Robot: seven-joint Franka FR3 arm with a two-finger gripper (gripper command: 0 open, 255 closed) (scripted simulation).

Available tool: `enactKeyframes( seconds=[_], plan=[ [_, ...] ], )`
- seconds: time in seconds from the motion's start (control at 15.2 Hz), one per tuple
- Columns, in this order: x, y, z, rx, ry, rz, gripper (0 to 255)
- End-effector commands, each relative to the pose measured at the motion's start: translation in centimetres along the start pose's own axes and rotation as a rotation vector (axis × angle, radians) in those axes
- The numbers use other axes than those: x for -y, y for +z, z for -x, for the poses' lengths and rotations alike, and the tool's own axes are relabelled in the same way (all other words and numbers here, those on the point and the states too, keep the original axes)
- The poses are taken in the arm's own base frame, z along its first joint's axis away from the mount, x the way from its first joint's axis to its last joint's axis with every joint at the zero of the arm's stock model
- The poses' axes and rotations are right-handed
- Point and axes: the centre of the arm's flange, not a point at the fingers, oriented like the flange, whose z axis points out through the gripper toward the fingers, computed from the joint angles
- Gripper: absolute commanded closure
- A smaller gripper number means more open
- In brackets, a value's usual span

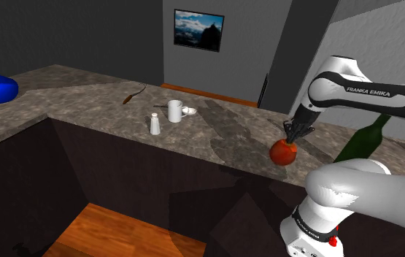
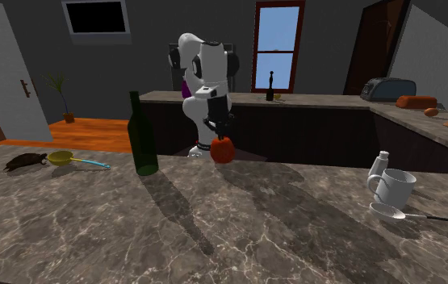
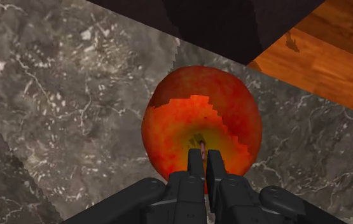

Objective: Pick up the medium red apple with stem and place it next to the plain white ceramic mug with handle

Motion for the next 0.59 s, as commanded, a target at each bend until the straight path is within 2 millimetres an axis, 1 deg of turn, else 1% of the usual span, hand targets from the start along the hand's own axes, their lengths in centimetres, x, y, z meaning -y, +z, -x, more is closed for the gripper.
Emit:
enactKeyframes(
  seconds=[0.0, 0.53],
  plan=[
    [0.2, -1.1, 0.0, 0.0, 0.0, 0.0, 255],
    [0.5, -5.3, -0.1, 0.0, 0.0, 0.0, 255]
  ],
)
